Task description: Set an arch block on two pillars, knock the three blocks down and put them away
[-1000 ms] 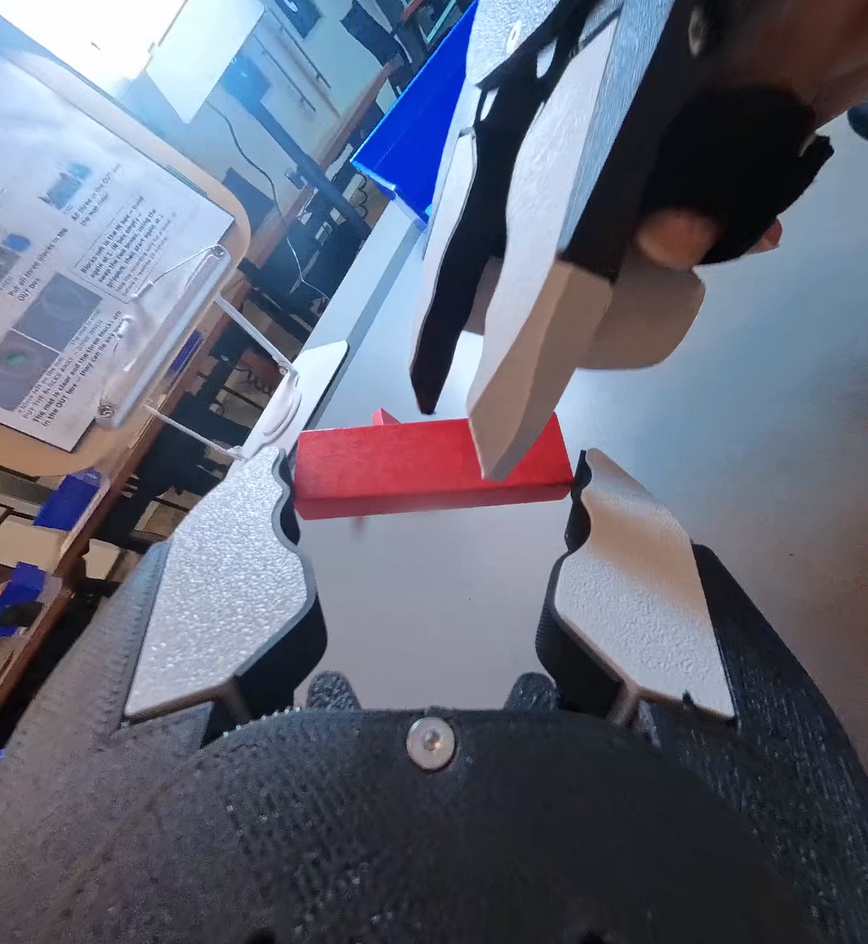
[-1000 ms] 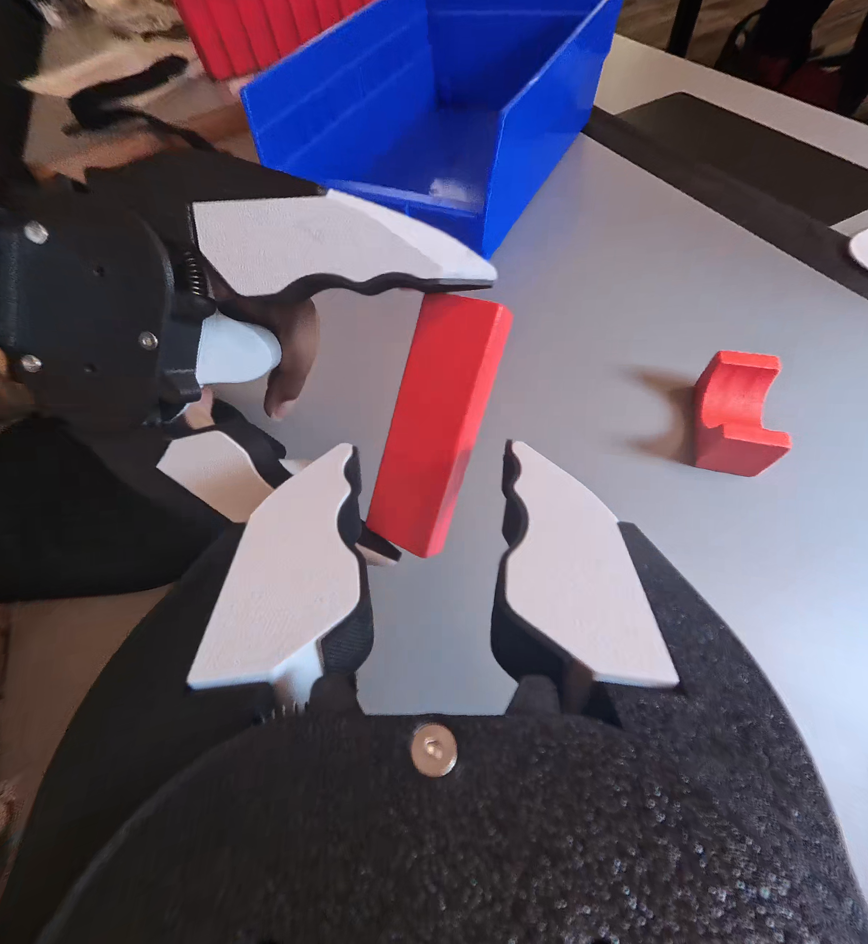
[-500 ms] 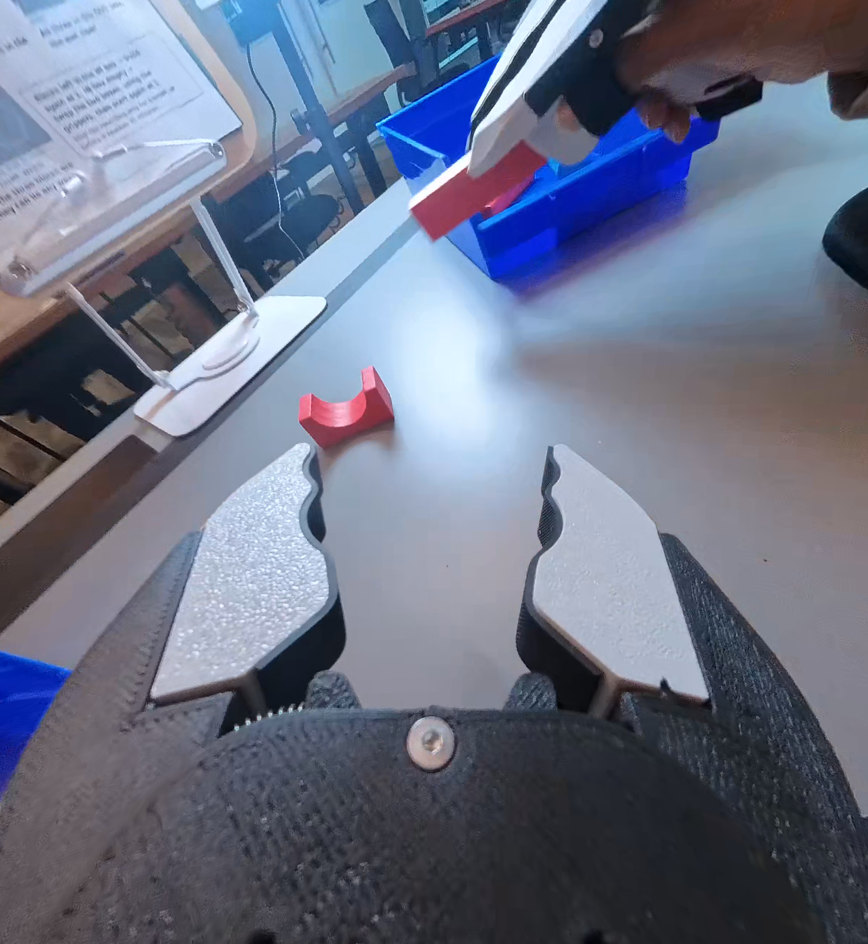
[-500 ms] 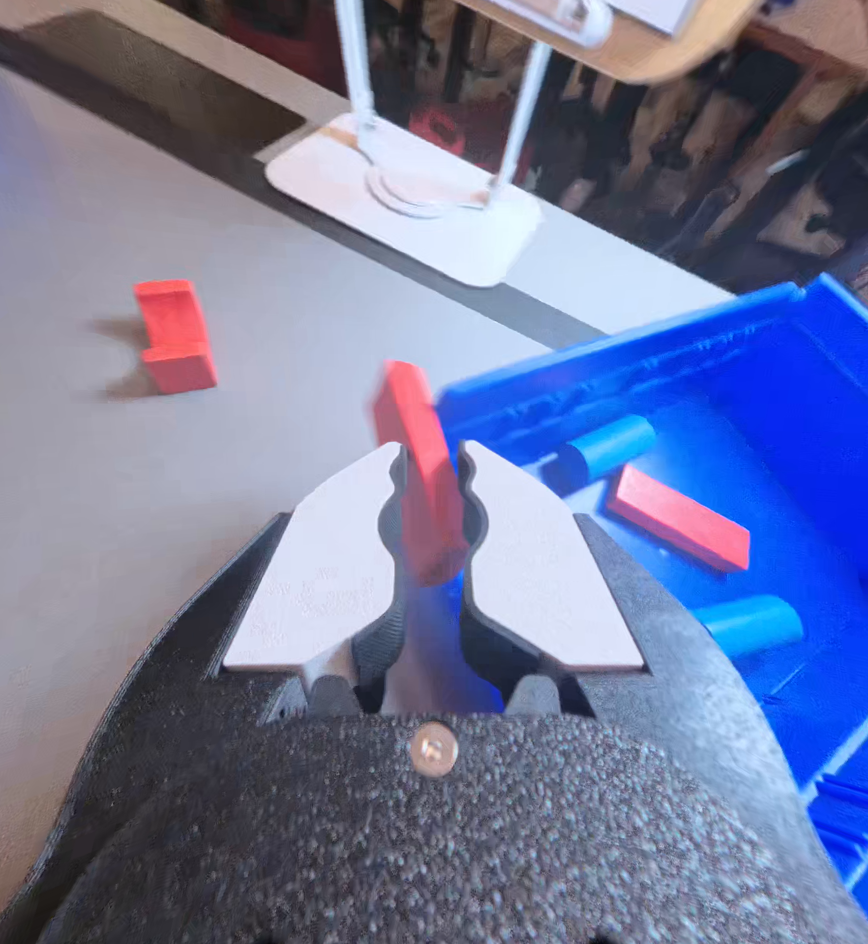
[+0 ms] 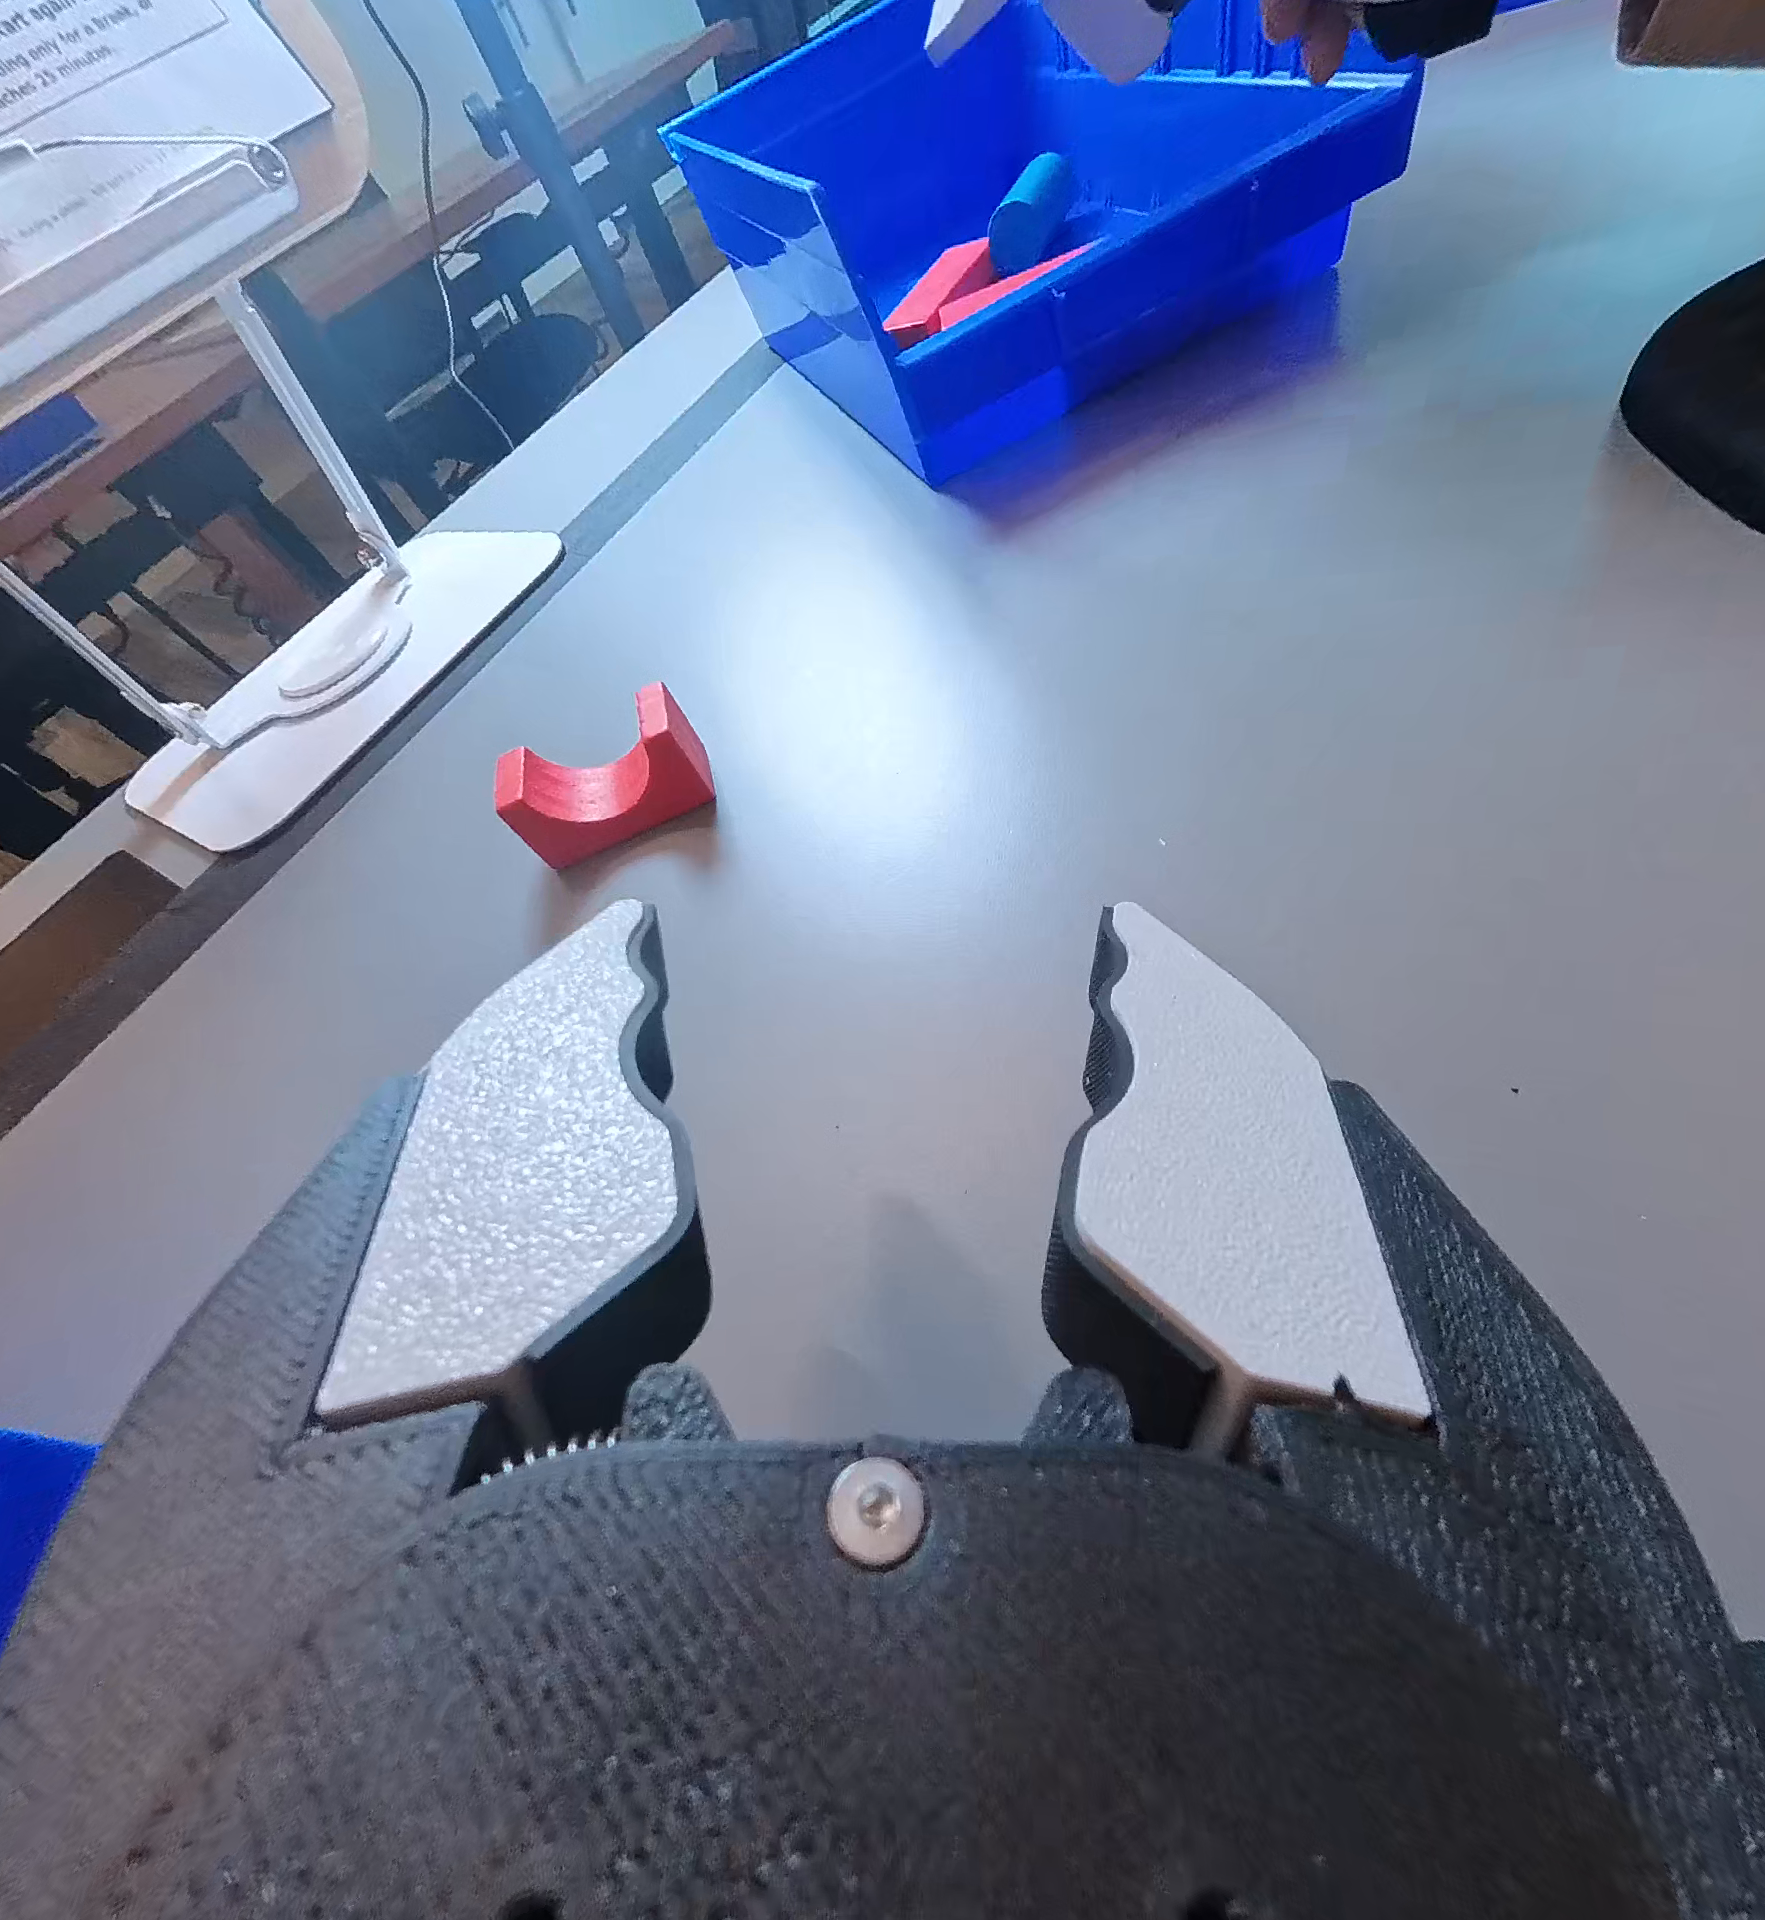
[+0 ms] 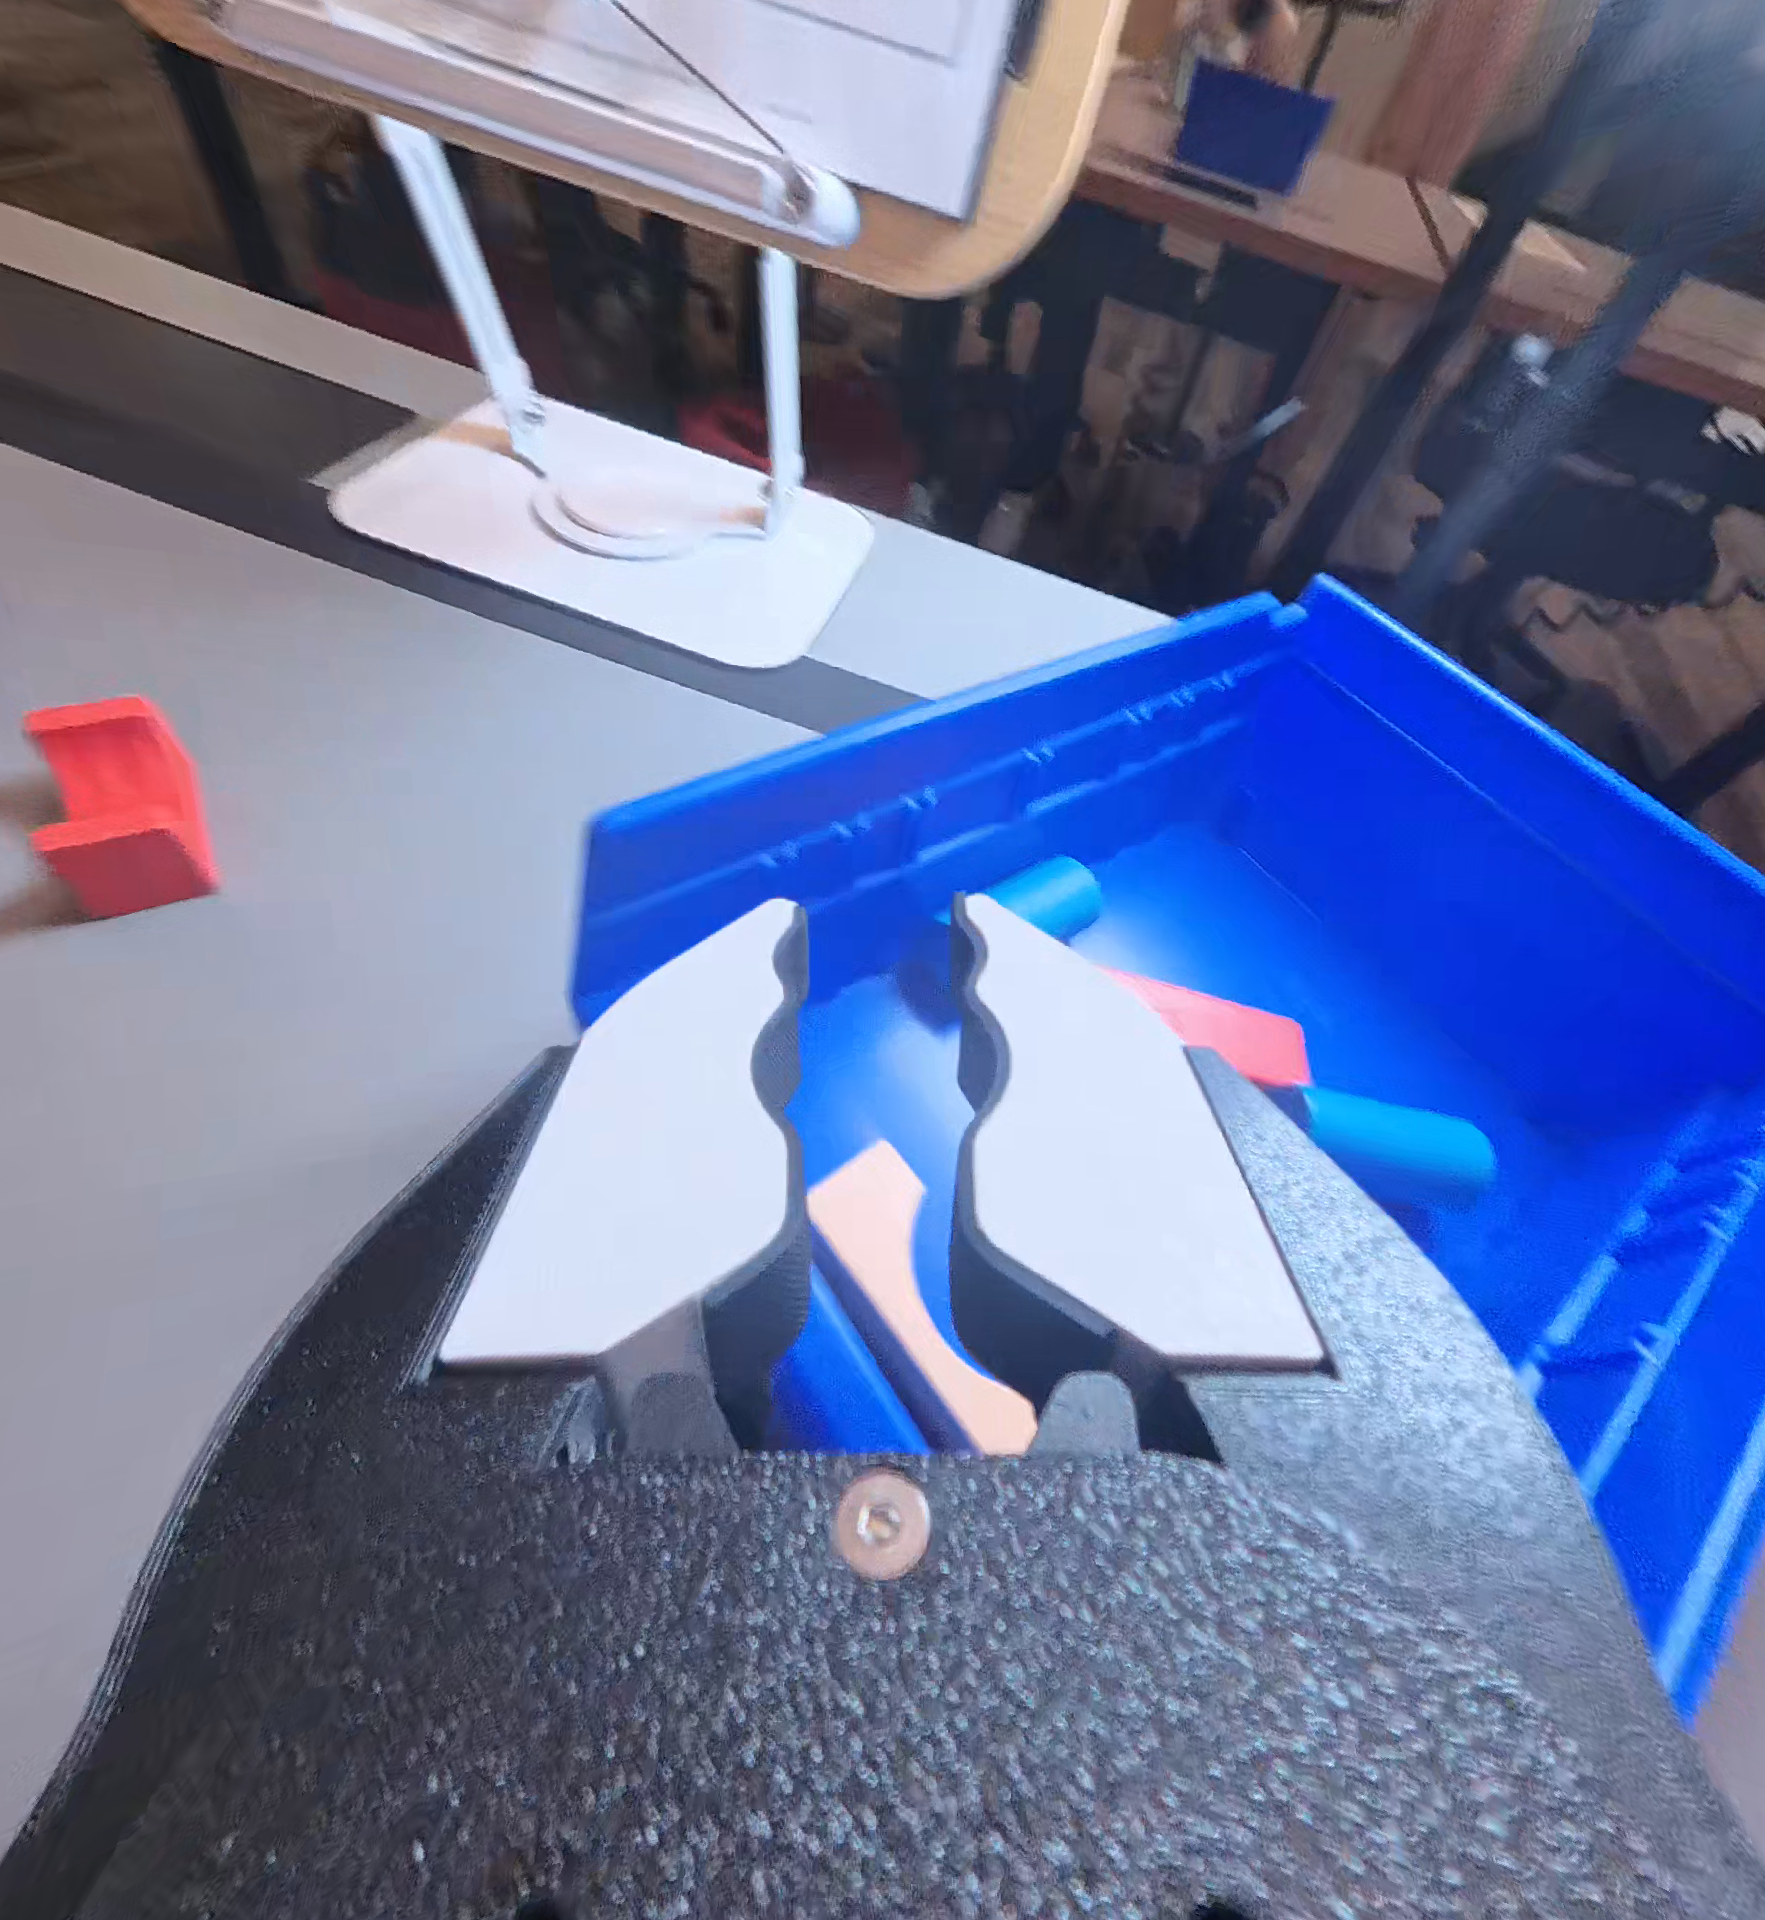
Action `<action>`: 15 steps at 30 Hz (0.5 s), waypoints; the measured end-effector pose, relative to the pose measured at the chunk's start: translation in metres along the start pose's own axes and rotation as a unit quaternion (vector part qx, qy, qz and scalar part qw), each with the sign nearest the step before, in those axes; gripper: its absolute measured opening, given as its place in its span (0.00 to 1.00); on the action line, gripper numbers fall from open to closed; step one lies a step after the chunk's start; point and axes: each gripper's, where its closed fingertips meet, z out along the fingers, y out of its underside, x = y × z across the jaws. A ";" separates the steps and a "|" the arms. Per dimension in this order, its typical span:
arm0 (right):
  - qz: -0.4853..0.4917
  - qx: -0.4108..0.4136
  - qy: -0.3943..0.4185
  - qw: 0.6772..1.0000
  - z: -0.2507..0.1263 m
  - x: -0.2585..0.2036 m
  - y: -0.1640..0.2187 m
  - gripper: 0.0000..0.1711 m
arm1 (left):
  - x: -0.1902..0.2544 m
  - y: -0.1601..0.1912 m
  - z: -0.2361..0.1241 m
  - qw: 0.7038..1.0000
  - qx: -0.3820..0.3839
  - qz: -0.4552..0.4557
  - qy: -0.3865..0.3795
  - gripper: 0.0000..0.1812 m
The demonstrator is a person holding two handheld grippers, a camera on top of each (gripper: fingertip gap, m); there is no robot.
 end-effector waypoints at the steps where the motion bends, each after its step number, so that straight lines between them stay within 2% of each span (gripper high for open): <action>1: -0.008 0.016 -0.024 1.000 -0.001 -0.014 -0.006 0.17 | 0.000 0.000 0.000 1.000 0.000 -0.005 0.002 0.44; 4: -0.037 0.026 -0.115 0.992 -0.002 -0.074 -0.011 0.23 | -0.002 0.003 0.002 1.000 -0.004 -0.019 0.005 0.43; 8: -0.080 -0.034 -0.215 0.973 0.015 -0.163 0.013 0.31 | -0.001 0.007 0.004 0.999 -0.007 -0.033 0.009 0.43; 12: -0.097 -0.086 -0.239 0.962 0.054 -0.211 0.026 0.36 | -0.001 0.007 0.004 1.000 -0.007 -0.029 0.008 0.43; 14: -0.071 -0.117 -0.256 0.957 0.072 -0.226 0.030 0.35 | -0.001 0.007 0.004 1.000 -0.007 -0.026 0.008 0.43; 15: -0.068 -0.134 -0.259 0.954 0.079 -0.230 0.034 0.27 | -0.001 0.007 0.003 1.000 -0.007 -0.023 0.007 0.42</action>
